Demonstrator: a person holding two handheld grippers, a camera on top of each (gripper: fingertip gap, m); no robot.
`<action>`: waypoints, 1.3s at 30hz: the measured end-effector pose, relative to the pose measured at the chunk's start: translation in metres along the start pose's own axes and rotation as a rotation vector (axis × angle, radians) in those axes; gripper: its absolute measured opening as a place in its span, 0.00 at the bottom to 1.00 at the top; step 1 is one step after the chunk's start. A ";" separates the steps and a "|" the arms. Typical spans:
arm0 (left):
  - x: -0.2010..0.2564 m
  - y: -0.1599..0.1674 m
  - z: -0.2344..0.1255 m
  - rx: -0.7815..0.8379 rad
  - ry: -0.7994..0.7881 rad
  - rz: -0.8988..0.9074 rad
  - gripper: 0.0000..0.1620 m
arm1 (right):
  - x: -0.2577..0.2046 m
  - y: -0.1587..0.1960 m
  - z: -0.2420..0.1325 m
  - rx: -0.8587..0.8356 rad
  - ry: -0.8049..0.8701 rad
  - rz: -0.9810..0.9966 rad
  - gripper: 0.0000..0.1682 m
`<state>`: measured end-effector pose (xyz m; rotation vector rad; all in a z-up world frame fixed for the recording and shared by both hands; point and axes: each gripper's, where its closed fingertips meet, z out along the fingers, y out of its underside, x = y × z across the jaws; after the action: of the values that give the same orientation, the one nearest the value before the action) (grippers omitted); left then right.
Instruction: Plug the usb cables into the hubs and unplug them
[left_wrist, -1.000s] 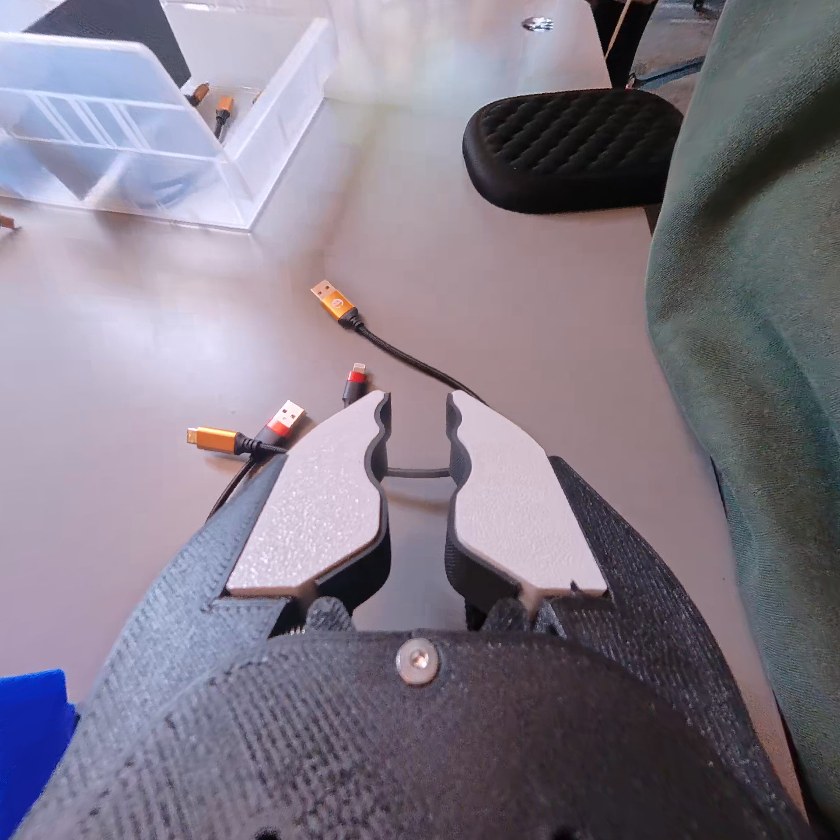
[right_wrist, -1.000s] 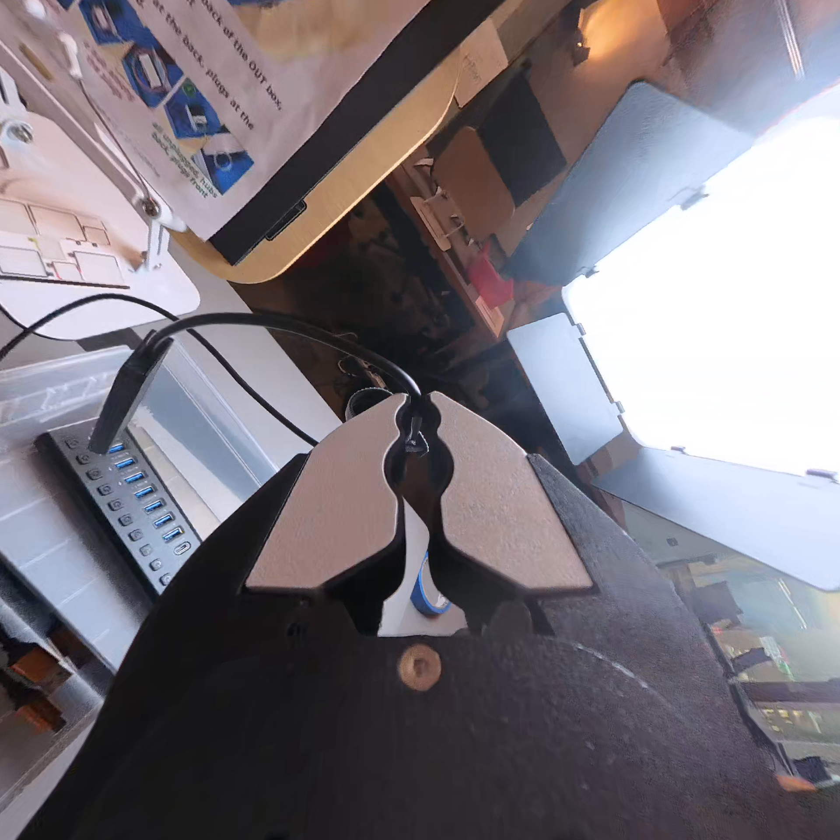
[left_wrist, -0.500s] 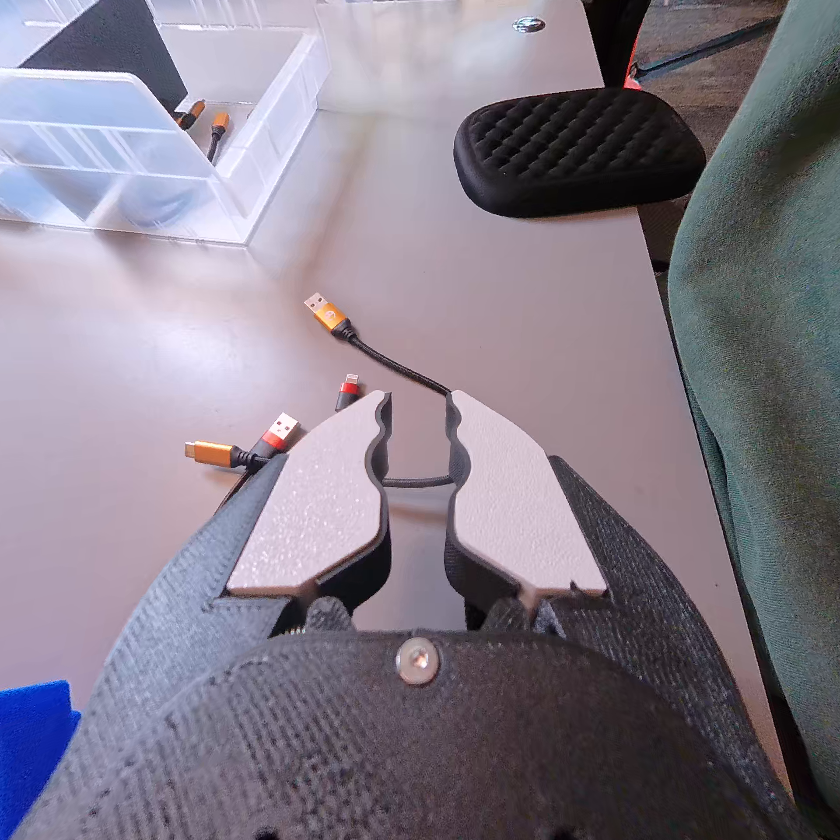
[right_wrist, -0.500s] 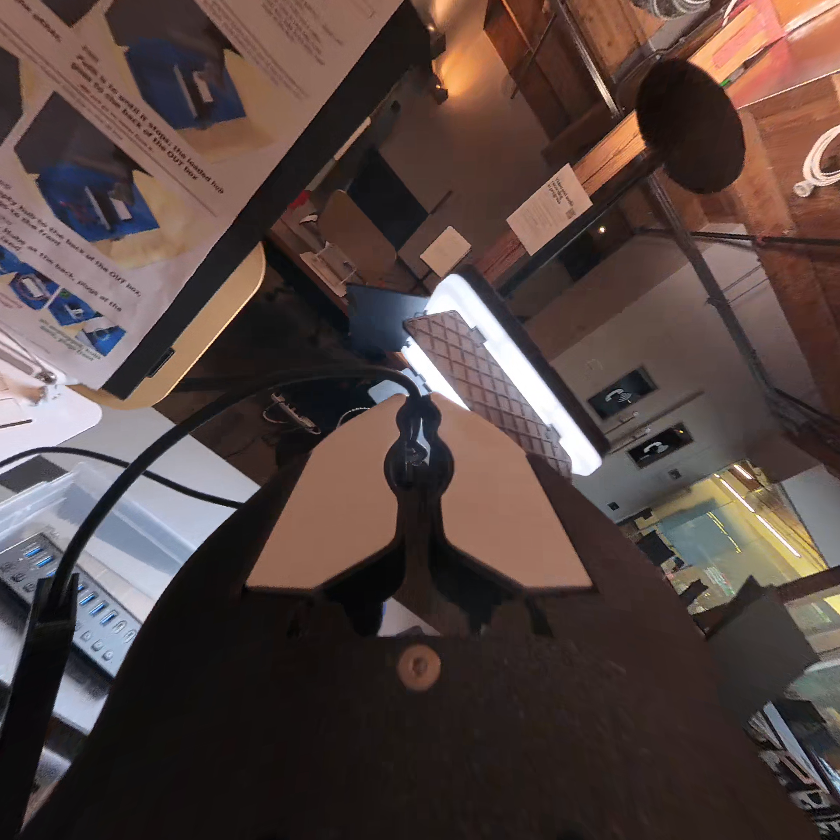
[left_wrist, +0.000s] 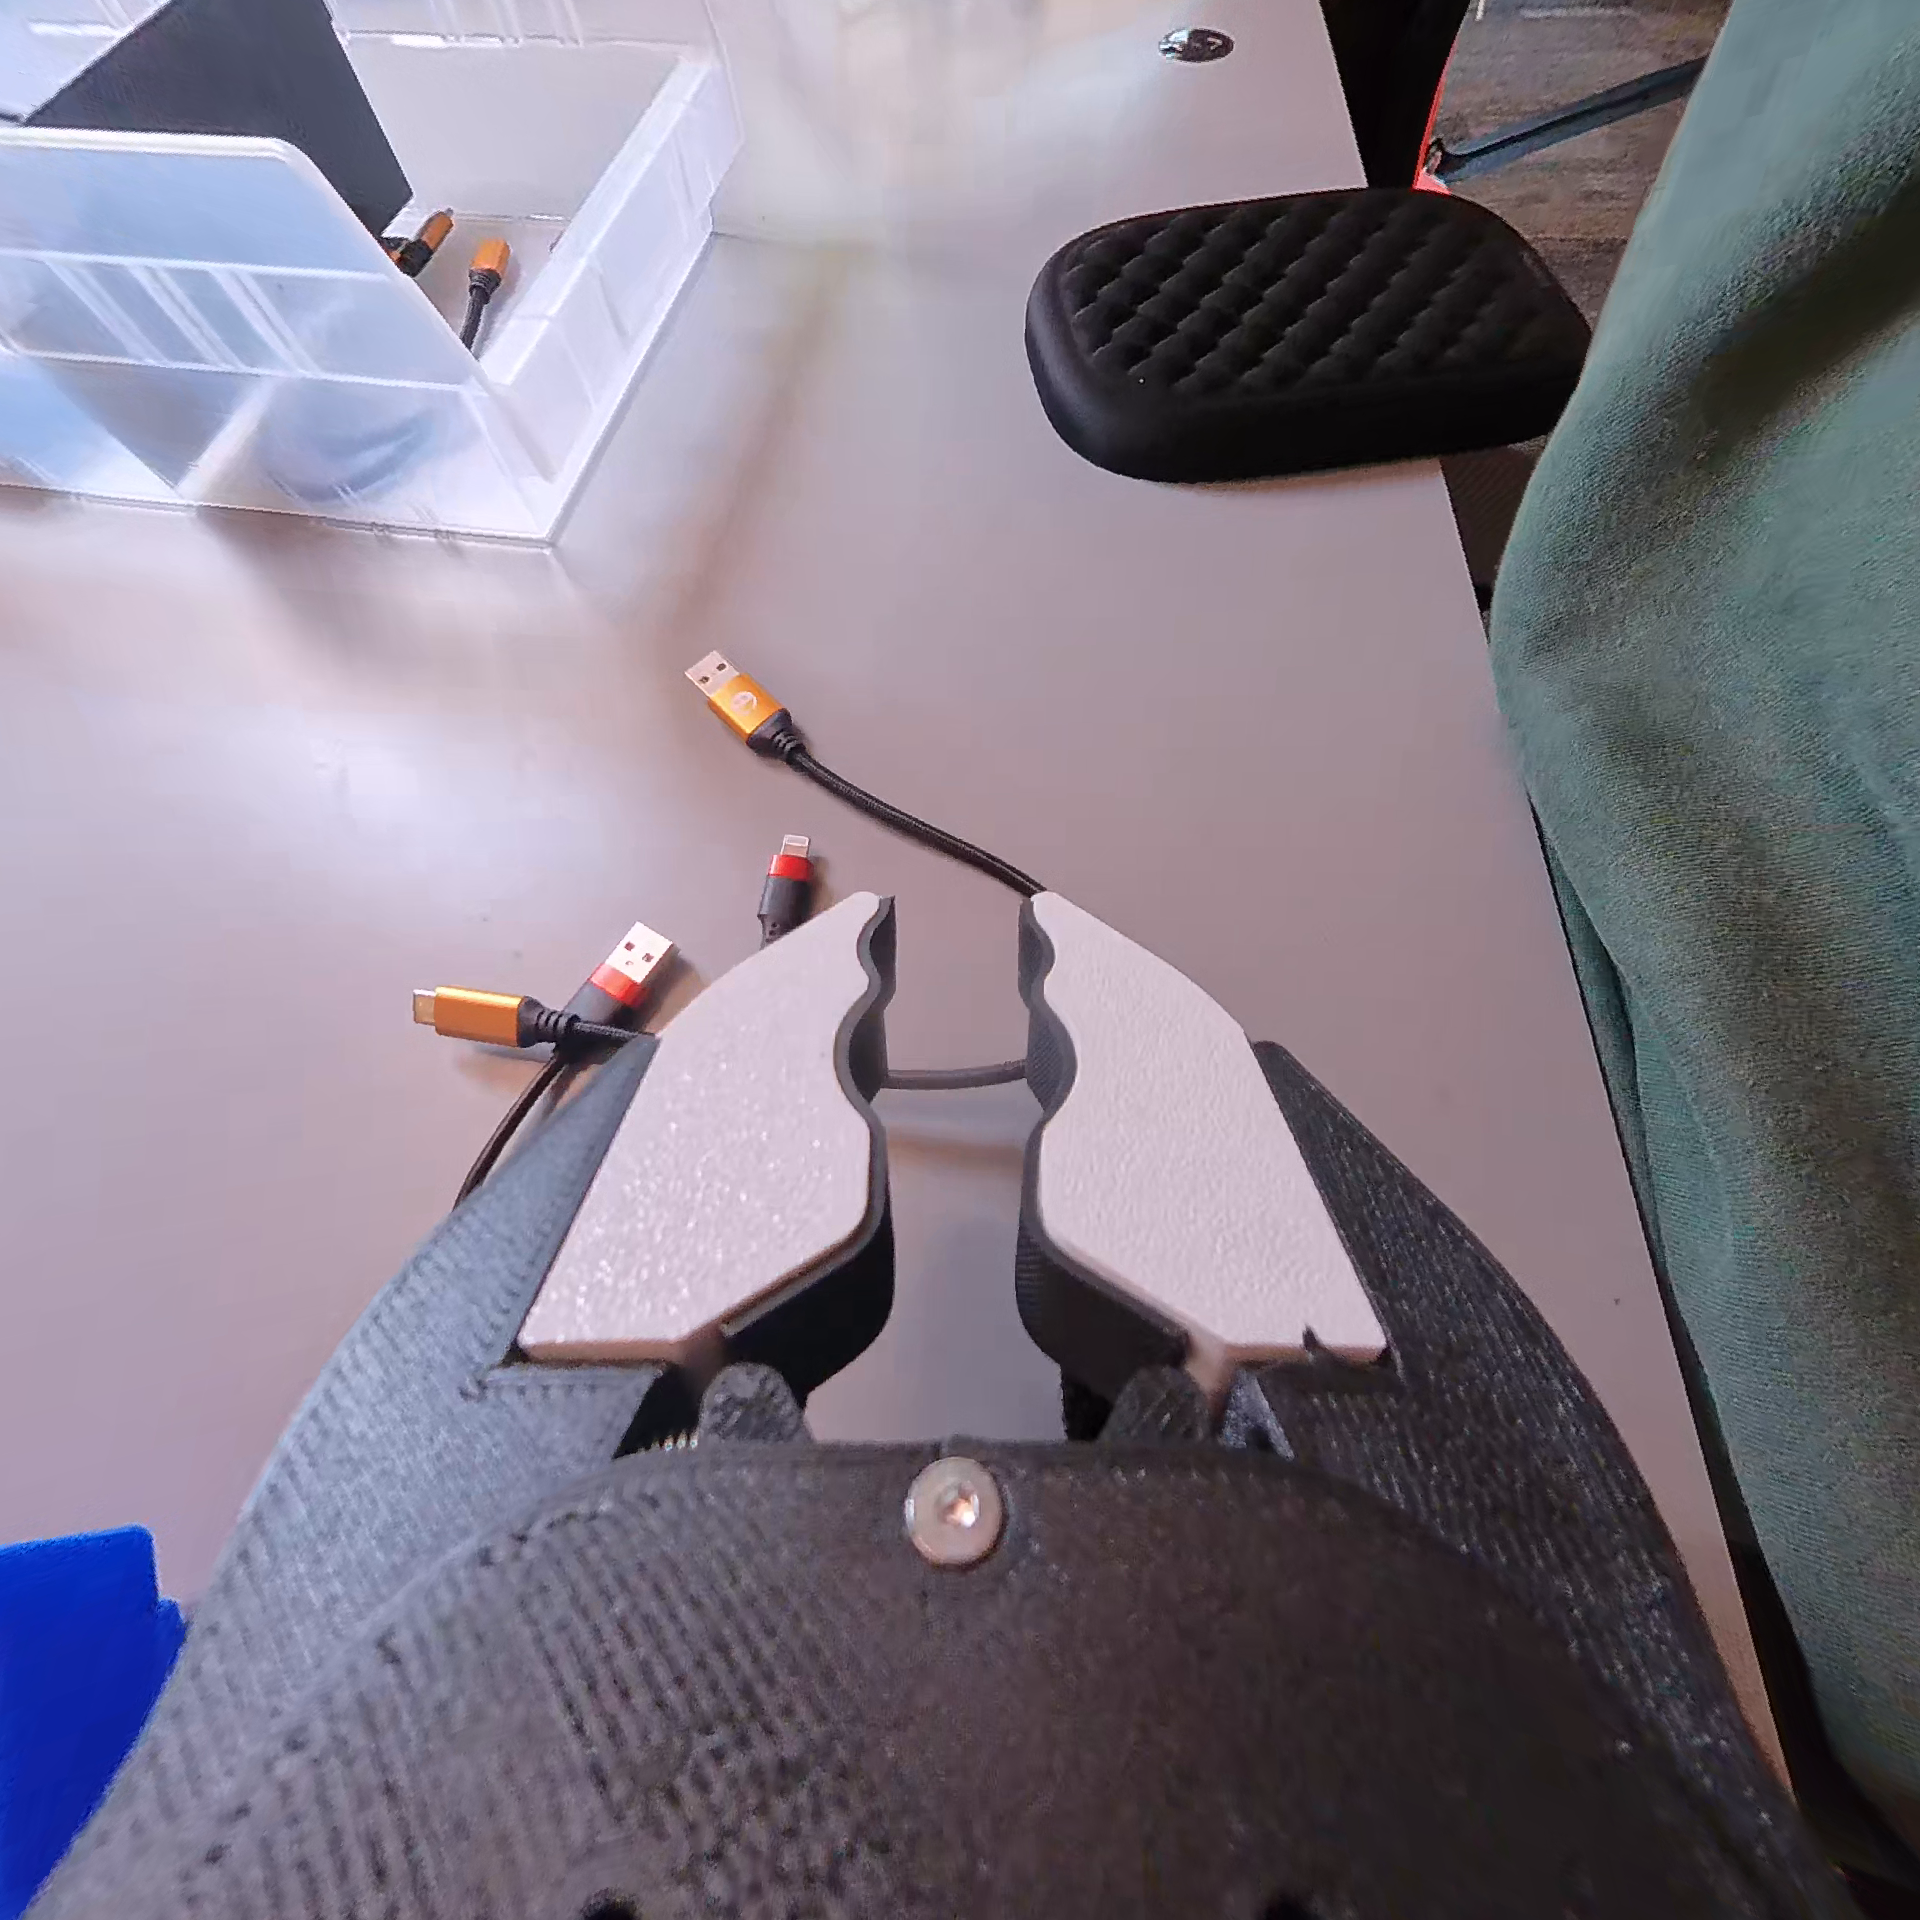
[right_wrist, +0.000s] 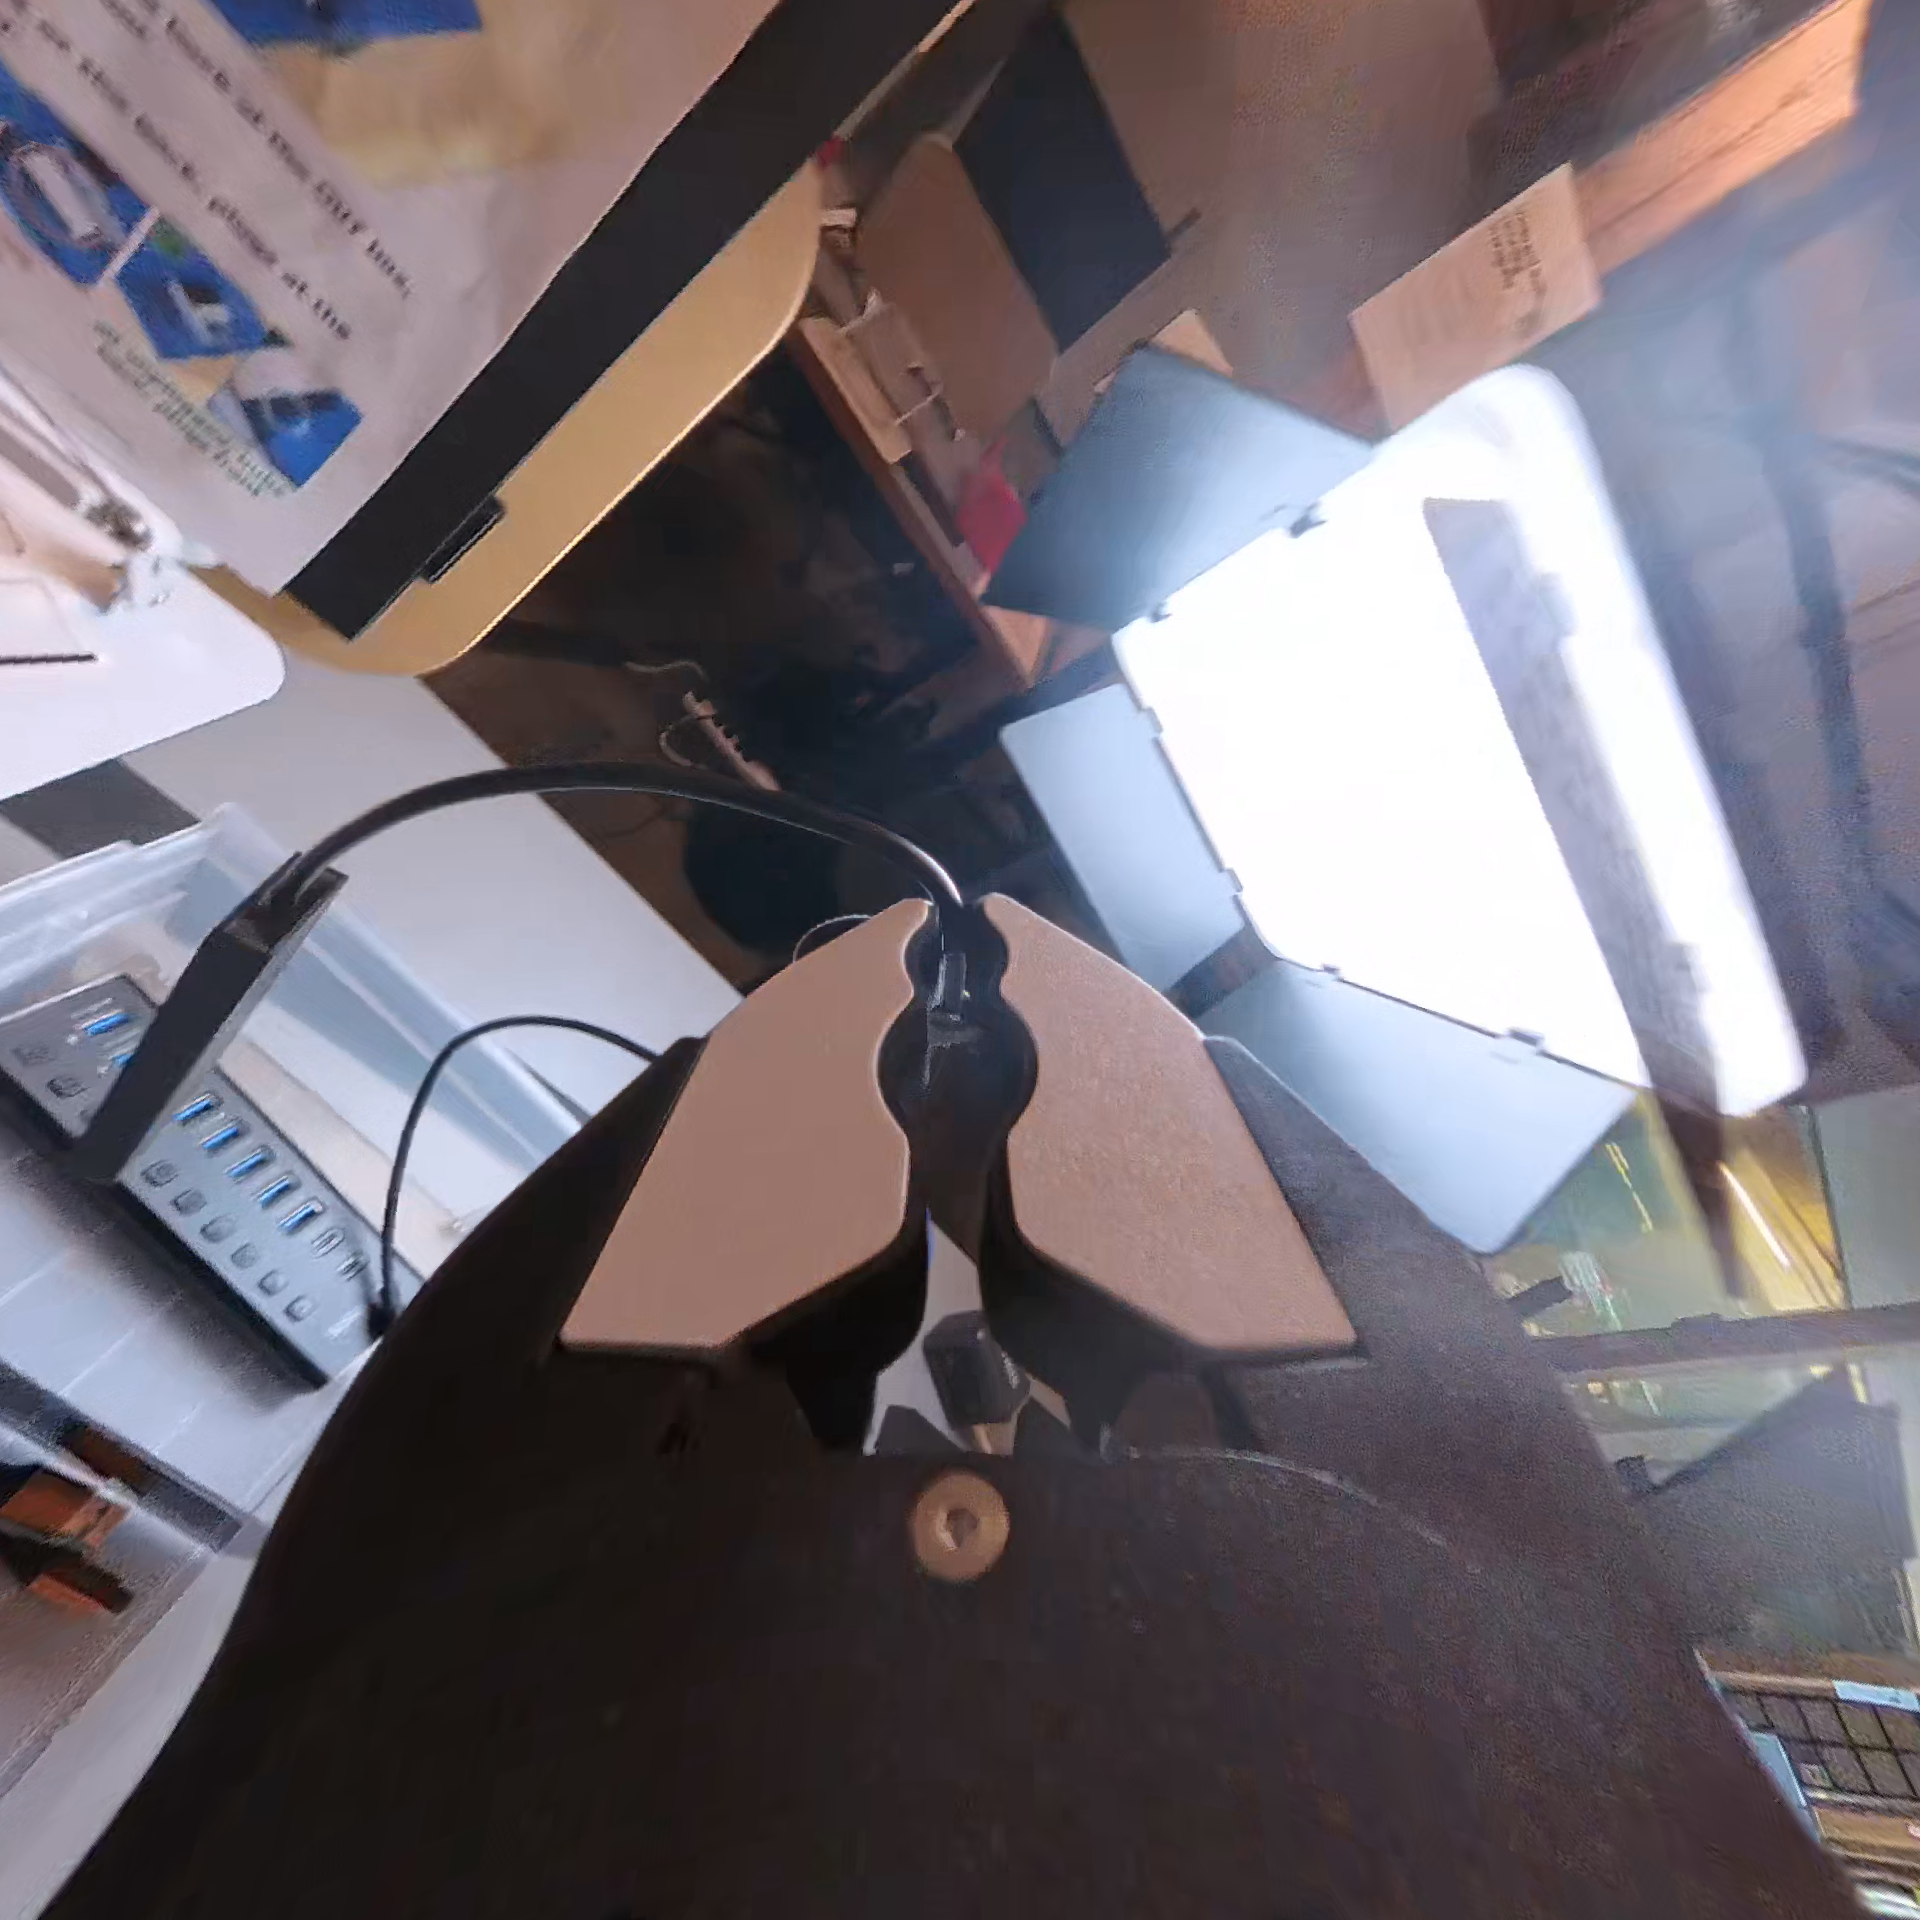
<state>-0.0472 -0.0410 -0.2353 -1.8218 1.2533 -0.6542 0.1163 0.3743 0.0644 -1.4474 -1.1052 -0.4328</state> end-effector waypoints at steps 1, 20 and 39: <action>0.000 0.001 0.000 -0.001 0.001 -0.001 0.14 | -0.018 0.009 0.007 -0.019 -0.037 -0.014 0.03; -0.012 -0.001 -0.010 0.046 -0.046 -0.021 0.13 | -0.211 0.165 0.039 -0.545 -0.619 -0.224 0.23; -0.062 0.016 -0.028 0.016 -0.285 -0.129 0.15 | -0.380 0.007 -0.206 0.224 -1.052 -0.045 0.23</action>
<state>-0.1000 0.0049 -0.2321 -1.9168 0.9463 -0.4518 0.0086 0.0458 -0.1955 -1.4480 -1.9279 0.4960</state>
